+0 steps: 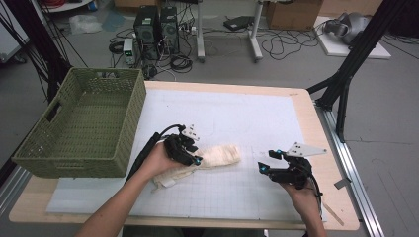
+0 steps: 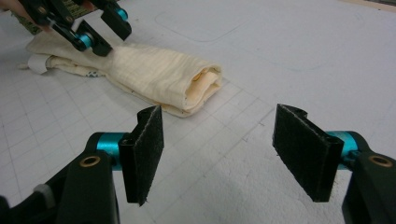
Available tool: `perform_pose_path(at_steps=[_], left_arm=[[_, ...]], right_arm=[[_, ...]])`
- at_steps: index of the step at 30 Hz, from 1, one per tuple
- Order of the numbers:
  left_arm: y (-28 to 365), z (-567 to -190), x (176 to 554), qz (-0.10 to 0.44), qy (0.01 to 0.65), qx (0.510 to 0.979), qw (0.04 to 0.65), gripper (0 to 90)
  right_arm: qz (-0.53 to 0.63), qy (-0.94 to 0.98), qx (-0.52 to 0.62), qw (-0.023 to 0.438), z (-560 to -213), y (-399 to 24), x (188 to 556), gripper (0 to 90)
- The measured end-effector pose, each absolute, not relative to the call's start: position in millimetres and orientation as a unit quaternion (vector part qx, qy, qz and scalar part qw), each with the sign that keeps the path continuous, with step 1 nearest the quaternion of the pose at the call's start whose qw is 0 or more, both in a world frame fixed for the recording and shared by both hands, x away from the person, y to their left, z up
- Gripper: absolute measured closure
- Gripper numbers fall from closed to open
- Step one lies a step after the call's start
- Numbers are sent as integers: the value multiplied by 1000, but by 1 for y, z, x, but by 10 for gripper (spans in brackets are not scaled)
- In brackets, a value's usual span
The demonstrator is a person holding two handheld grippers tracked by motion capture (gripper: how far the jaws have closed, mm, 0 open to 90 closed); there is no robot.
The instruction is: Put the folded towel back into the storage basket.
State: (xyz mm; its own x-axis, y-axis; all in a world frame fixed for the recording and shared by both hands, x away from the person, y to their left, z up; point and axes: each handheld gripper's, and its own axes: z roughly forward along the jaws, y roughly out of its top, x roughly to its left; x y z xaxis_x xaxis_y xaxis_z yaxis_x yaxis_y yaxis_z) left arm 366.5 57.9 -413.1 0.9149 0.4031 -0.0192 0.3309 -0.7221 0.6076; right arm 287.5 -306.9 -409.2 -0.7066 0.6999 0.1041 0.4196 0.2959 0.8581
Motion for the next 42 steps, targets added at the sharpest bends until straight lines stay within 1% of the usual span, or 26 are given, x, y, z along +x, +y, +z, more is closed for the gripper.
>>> perform_pose_path(at_steps=[6,8,9,11,16,22,27,29,31,37,42], left_arm=[[57,-421,368,36,191,929,314,533],[57,-423,369,22,192,929,317,513],[57,-423,369,21,191,928,319,491],[57,-424,369,15,188,928,320,476],[56,-425,369,26,182,930,317,481],[52,-426,368,61,177,930,315,608],[47,-425,364,81,169,932,309,675],[45,-426,362,89,162,932,311,745],[43,-426,361,95,159,933,308,791],[43,-424,360,98,175,929,310,824],[50,-415,358,98,181,924,321,829]], right_arm=[[477,792,353,145,-410,-308,288,332],[476,793,352,145,-410,-307,288,332],[476,794,350,145,-410,-307,288,332],[476,794,351,144,-410,-306,288,332],[475,794,352,143,-410,-306,289,332],[474,795,350,141,-409,-302,290,332],[476,796,345,143,-409,-301,290,333],[476,796,346,143,-408,-300,291,333],[476,796,346,144,-408,-300,291,333],[478,794,346,144,-407,-301,291,333],[481,789,353,146,-408,-307,291,333]])
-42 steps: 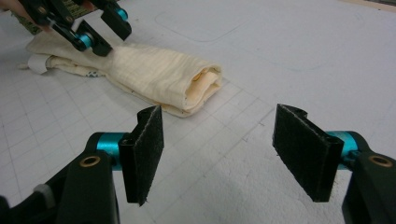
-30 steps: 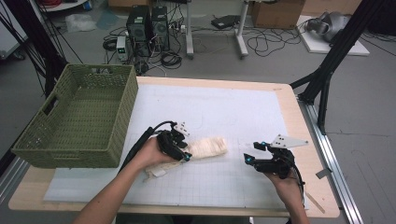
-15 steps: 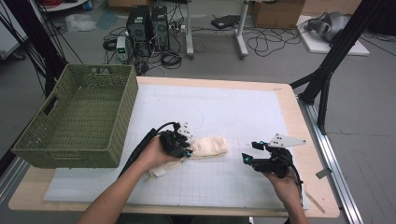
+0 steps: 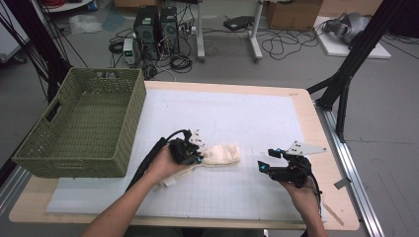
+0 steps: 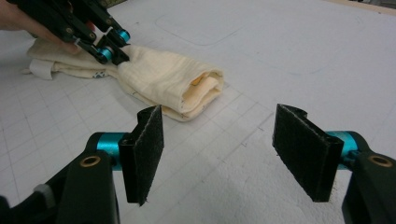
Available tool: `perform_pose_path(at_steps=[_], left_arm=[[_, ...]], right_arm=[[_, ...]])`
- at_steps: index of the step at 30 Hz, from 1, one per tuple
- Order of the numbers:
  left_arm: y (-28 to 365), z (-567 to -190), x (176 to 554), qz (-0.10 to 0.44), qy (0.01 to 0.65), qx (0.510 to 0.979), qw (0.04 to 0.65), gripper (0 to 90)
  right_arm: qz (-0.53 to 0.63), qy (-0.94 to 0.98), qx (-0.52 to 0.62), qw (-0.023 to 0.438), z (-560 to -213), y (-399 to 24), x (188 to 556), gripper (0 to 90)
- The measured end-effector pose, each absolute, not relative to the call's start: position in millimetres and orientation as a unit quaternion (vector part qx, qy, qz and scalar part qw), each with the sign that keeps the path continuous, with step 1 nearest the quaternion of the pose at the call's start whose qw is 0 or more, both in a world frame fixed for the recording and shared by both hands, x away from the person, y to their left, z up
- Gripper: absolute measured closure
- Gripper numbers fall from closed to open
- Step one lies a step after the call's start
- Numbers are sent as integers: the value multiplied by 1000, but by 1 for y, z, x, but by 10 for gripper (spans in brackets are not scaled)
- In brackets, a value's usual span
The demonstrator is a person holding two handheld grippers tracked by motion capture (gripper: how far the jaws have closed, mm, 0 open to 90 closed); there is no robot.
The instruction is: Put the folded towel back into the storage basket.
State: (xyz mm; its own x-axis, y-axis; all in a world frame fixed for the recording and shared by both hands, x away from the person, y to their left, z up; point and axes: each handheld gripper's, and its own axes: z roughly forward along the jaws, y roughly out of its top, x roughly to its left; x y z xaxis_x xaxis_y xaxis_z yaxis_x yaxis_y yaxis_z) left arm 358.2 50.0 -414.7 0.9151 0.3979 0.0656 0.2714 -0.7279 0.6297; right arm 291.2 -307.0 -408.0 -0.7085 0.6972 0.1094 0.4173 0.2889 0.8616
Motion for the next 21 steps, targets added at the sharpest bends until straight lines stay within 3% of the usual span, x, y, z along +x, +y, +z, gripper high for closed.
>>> perform_pose_path(at_steps=[21], left_arm=[[78,-374,353,125,220,895,368,829]], right_arm=[[480,790,351,147,-408,-305,291,333]])
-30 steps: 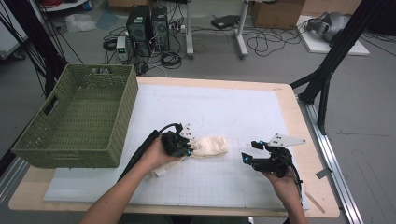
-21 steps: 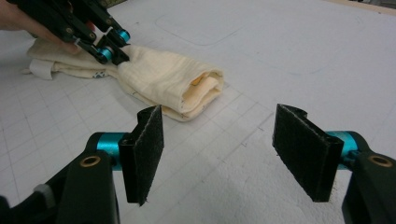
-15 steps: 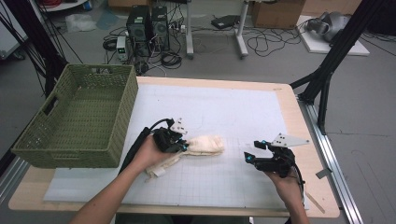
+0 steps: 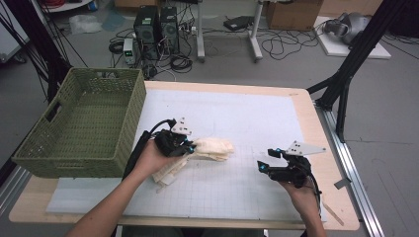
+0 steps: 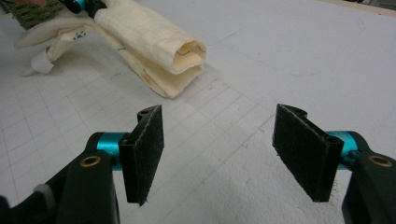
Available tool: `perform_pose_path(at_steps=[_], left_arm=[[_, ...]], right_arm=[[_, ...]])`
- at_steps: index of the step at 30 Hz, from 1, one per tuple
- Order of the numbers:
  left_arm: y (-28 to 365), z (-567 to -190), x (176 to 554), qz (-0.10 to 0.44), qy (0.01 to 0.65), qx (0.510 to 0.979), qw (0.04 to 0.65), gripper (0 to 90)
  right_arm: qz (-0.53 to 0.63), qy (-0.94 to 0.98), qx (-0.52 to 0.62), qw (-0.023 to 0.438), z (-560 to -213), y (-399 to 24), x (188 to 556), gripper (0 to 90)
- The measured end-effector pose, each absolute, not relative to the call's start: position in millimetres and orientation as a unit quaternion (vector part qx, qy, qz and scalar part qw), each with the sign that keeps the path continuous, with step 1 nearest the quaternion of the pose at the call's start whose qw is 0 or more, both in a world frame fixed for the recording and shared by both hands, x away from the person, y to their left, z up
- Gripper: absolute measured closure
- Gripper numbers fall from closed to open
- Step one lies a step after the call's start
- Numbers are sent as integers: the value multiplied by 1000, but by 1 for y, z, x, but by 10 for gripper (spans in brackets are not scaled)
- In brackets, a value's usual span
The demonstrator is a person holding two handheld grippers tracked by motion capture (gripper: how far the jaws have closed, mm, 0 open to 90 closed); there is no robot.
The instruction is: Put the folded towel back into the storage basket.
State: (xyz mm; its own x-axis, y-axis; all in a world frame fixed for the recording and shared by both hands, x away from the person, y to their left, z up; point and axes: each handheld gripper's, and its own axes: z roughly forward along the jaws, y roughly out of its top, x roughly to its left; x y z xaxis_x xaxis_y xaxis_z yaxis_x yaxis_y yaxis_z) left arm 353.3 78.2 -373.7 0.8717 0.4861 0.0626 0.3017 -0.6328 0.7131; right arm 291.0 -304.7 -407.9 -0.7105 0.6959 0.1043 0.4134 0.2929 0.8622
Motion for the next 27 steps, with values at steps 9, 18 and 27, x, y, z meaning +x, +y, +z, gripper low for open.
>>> perform_pose_path(at_steps=[9,18,27], left_arm=[[76,-375,355,128,226,895,362,830],[81,-367,355,135,241,884,377,830],[87,-361,355,141,253,876,386,829]], right_arm=[[481,790,350,147,-407,-305,291,333],[482,788,352,148,-407,-306,290,333],[482,790,349,148,-407,-305,291,334]])
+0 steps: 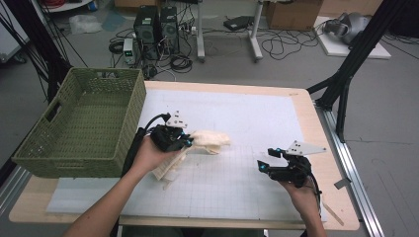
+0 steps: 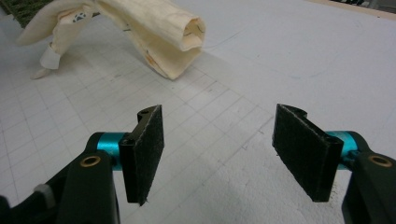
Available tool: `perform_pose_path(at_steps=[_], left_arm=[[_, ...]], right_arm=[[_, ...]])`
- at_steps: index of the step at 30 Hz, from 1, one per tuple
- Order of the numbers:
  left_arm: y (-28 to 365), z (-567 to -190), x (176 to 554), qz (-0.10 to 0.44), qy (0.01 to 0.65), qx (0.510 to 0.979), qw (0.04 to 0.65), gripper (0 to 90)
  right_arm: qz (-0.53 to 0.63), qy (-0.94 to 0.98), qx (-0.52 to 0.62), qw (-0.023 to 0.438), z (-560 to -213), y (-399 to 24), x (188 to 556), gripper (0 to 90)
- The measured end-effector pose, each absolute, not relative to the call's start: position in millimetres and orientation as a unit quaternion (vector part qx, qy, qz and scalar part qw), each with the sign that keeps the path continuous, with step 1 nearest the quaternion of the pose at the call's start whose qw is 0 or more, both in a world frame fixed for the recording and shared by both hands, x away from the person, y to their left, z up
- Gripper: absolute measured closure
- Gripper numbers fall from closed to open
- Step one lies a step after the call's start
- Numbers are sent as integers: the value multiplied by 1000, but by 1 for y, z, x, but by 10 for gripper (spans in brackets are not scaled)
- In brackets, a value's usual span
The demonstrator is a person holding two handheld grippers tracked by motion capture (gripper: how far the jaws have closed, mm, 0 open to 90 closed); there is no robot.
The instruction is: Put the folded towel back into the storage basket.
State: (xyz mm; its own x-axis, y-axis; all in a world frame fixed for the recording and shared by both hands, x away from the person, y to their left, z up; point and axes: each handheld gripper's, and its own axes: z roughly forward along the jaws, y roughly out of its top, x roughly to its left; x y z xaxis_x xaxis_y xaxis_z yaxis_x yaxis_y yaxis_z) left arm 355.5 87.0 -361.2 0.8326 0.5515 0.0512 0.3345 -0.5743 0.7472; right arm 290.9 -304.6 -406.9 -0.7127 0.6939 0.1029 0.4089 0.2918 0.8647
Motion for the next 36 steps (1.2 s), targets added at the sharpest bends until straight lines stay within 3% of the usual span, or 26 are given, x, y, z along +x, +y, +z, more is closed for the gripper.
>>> perform_pose_path(at_steps=[10,27,36], left_arm=[[93,-354,356,141,265,866,401,829],[107,-338,355,136,252,861,420,829],[127,-325,353,131,242,845,459,829]], right_arm=[[485,789,345,151,-407,-305,291,330],[487,786,351,148,-408,-308,290,212],[489,783,353,150,-408,-308,289,171]])
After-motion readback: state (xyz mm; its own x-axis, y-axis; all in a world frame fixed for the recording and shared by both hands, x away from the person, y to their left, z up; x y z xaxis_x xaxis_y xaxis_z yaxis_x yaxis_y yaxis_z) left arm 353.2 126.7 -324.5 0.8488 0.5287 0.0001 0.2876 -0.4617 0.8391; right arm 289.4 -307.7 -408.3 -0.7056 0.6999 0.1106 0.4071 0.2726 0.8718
